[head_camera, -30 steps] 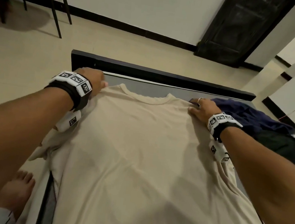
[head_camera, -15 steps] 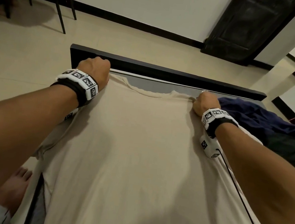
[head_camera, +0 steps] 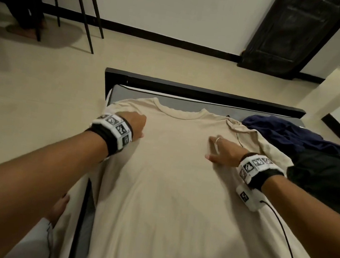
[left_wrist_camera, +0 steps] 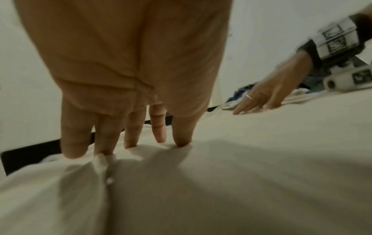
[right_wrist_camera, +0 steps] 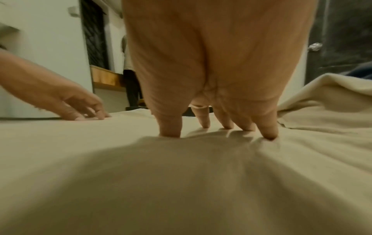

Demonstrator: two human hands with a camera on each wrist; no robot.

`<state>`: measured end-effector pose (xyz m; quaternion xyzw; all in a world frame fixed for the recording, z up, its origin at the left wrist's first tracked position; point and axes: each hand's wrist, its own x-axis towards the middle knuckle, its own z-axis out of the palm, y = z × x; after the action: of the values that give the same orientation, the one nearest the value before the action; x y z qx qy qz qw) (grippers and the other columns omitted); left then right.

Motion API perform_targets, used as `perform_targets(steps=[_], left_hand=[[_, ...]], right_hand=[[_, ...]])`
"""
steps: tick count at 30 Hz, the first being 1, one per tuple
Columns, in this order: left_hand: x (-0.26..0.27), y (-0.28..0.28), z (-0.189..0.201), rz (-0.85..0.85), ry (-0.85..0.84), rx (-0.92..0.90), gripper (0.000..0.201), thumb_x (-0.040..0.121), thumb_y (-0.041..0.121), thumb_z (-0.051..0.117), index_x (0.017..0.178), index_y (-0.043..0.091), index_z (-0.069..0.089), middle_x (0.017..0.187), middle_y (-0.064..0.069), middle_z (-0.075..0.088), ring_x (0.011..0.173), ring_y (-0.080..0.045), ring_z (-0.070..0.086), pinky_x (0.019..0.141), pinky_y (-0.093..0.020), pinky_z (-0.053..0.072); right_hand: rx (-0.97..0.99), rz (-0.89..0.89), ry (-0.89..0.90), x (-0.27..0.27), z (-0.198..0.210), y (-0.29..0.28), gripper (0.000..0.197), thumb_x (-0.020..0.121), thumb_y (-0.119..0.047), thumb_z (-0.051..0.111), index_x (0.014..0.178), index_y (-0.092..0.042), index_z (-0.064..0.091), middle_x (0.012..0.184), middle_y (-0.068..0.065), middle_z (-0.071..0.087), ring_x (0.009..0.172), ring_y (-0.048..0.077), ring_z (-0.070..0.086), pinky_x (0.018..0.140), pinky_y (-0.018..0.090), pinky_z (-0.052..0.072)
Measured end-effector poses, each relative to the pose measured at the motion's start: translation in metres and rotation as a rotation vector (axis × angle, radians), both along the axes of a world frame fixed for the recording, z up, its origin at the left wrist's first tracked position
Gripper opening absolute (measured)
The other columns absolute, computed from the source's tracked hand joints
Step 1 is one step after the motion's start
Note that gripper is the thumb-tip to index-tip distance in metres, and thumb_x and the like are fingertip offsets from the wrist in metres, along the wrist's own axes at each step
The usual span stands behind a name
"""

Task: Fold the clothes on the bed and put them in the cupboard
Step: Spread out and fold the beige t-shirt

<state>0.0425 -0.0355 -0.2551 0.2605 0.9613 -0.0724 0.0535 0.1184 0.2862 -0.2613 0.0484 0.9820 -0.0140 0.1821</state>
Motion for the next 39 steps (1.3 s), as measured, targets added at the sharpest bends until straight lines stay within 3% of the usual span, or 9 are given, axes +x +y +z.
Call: perform_targets(steps=[4,10,15,19,25,30,33,35,39], left_hand=[[0.07,-0.005,-0.002,-0.022,0.042,-0.146,0.03,0.1,0.015,0.036,0.127,0.016,0.049,0.127,-0.009,0.051,0.115,-0.032,0.053,0.095,-0.046,0.042],[0.156,-0.013,0.021,-0.09,-0.027,-0.146,0.026,0.102,0.021,0.045,0.123,0.013,0.057,0.125,-0.009,0.054,0.112,-0.031,0.058,0.088,-0.041,0.045],[0.238,-0.013,0.015,-0.073,-0.026,-0.073,0.025,0.097,0.01,0.047,0.121,0.011,0.056,0.122,-0.01,0.054,0.108,-0.032,0.061,0.083,-0.04,0.046],[0.278,-0.03,0.014,-0.069,-0.067,-0.078,0.023,0.096,0.013,0.052,0.118,0.011,0.058,0.12,-0.01,0.056,0.108,-0.034,0.059,0.085,-0.042,0.047],[0.304,-0.064,0.008,-0.101,-0.051,-0.002,0.023,0.097,0.027,0.045,0.11,0.012,0.057,0.113,-0.009,0.056,0.103,-0.032,0.056,0.076,-0.04,0.044],[0.31,-0.085,0.015,-0.139,-0.208,0.038,0.018,0.089,0.019,0.05,0.101,0.025,0.062,0.113,-0.001,0.05,0.104,-0.026,0.051,0.083,-0.041,0.049],[0.314,-0.091,0.019,-0.165,-0.268,0.027,0.014,0.082,0.021,0.058,0.087,0.032,0.064,0.115,0.004,0.047,0.103,-0.022,0.049,0.083,-0.039,0.05],[0.315,-0.094,0.02,-0.202,-0.288,0.017,0.016,0.076,0.029,0.067,0.091,0.034,0.064,0.118,0.006,0.045,0.107,-0.02,0.045,0.082,-0.036,0.048],[0.321,-0.102,0.022,-0.365,-0.243,-0.021,0.05,0.072,0.052,0.073,0.118,0.041,0.059,0.122,0.008,0.044,0.111,-0.018,0.041,0.09,-0.034,0.044]], right_hand=[[-0.03,0.085,0.014,0.063,-0.005,-0.015,0.073,0.095,-0.043,0.062,0.157,-0.023,0.029,0.163,0.01,0.025,0.145,0.028,0.035,0.114,0.034,0.031],[-0.038,0.117,-0.01,0.138,0.007,-0.04,0.073,0.092,-0.046,0.063,0.155,-0.026,0.032,0.161,0.01,0.029,0.144,0.026,0.037,0.114,0.034,0.035],[-0.066,0.167,0.104,0.212,0.022,-0.084,0.041,0.099,-0.04,0.048,0.135,-0.024,0.058,0.135,0.002,0.055,0.121,0.025,0.057,0.098,0.037,0.049],[-0.102,0.24,0.154,0.271,0.024,-0.128,0.036,0.102,-0.035,0.042,0.119,-0.013,0.064,0.136,0.008,0.056,0.108,0.032,0.063,0.089,0.045,0.054],[-0.232,0.444,0.195,0.343,0.019,-0.193,0.018,0.089,-0.031,0.059,0.1,-0.019,0.068,0.112,0.0,0.059,0.095,0.023,0.059,0.07,0.04,0.055],[-0.315,0.514,0.109,0.383,0.014,-0.243,0.03,0.089,-0.059,0.057,0.087,-0.03,0.063,0.085,-0.012,0.059,0.075,0.008,0.055,0.065,0.032,0.052],[-0.248,0.499,0.066,0.394,0.008,-0.259,0.038,0.083,-0.065,0.063,0.092,-0.028,0.06,0.089,-0.008,0.062,0.076,0.015,0.057,0.064,0.035,0.05],[-0.2,0.5,0.079,0.393,0.007,-0.261,0.04,0.082,-0.062,0.066,0.092,-0.024,0.06,0.093,-0.003,0.062,0.079,0.02,0.058,0.062,0.036,0.05],[-0.206,0.522,0.13,0.396,0.009,-0.263,0.03,0.081,-0.05,0.067,0.081,-0.02,0.061,0.091,0.0,0.06,0.076,0.022,0.054,0.059,0.034,0.046]])
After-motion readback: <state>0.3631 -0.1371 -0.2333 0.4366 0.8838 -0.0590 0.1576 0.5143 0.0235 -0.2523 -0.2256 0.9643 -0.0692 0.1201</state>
